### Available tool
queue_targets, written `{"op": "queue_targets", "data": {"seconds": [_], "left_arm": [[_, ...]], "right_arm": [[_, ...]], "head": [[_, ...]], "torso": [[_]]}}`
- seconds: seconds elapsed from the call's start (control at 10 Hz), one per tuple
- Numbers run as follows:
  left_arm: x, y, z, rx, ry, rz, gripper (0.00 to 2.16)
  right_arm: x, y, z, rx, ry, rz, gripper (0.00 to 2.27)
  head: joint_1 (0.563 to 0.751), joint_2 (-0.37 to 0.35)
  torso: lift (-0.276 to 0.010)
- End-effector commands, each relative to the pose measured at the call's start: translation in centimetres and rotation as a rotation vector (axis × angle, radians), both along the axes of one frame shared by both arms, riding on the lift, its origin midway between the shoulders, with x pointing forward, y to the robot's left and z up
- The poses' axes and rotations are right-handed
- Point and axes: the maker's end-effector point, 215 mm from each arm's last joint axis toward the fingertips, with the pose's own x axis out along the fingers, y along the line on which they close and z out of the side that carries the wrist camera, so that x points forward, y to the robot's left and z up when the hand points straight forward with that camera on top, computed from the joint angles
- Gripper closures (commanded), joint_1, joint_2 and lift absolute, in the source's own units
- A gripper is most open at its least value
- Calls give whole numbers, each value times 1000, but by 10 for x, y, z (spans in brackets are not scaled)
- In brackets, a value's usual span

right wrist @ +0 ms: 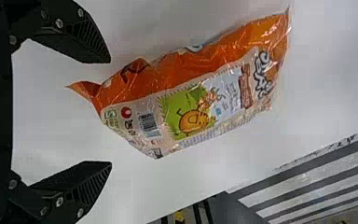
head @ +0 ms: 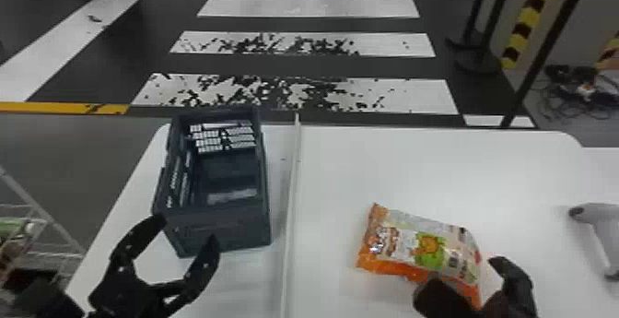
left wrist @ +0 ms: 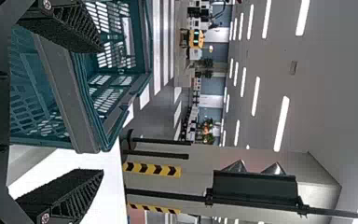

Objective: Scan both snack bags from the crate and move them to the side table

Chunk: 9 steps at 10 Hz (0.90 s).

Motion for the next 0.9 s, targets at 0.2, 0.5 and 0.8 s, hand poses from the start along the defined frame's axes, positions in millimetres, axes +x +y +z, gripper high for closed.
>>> {"op": "queue_targets", "data": {"seconds": [0.2,0.5,0.8], "left_arm": [[0,0,-1,0,1,-1,80],[1,1,-2,0,2,-4,80],[1,1,-2,1,2,-6,80]], "right_arm": [[15,-9,32,352,12,-101,56],[15,38,43,740,83,-87,228],[9,78,44,919,146,-35,1409]], "head": [[695,22],[695,48],[695,128]], "torso": [[-99],[-99],[-99]]}}
